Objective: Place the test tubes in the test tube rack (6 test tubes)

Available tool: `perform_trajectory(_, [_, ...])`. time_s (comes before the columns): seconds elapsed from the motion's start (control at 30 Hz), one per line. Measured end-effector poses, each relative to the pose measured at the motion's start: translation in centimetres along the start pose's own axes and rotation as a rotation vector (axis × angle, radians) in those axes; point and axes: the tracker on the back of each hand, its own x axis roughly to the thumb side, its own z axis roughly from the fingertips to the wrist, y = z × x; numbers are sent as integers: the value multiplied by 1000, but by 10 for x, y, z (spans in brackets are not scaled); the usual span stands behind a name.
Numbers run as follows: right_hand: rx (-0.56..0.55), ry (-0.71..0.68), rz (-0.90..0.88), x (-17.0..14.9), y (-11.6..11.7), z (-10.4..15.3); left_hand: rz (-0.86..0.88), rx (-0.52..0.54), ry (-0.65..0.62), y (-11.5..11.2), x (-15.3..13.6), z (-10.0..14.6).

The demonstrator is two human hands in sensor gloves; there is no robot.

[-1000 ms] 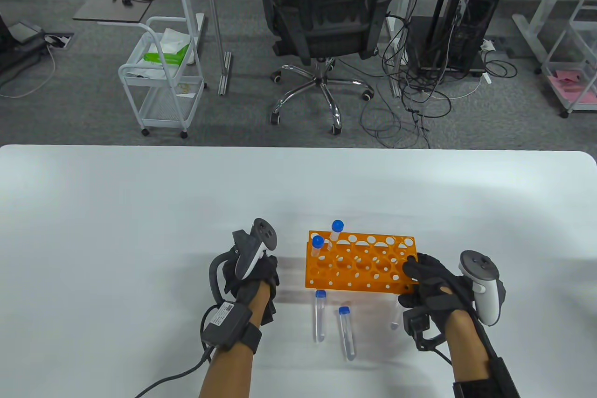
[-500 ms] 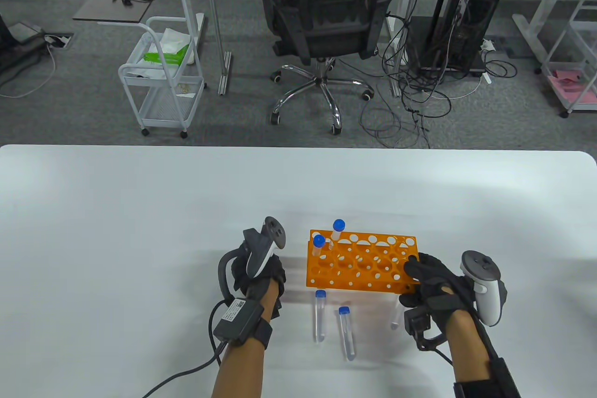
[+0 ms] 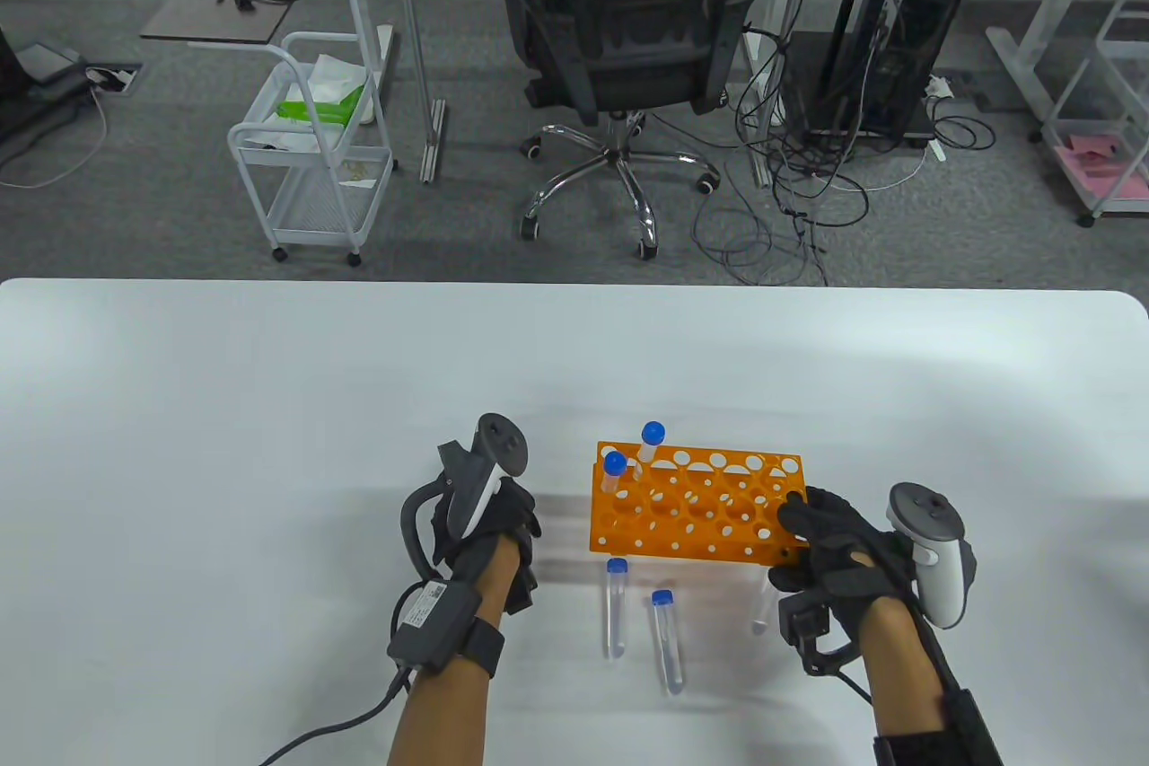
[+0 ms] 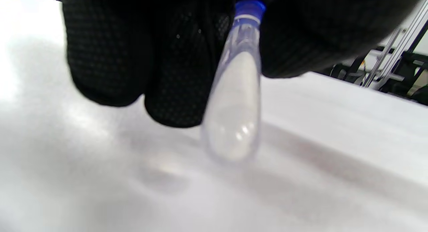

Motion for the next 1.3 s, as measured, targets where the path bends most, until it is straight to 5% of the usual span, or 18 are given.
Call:
perform_trajectory(0.73, [4, 14, -20, -4, 1, -1, 235, 316, -124, 58, -4, 48])
perform_trajectory(1.3, [-2, 15, -18, -5, 1, 0, 259, 361, -315, 83, 19, 80])
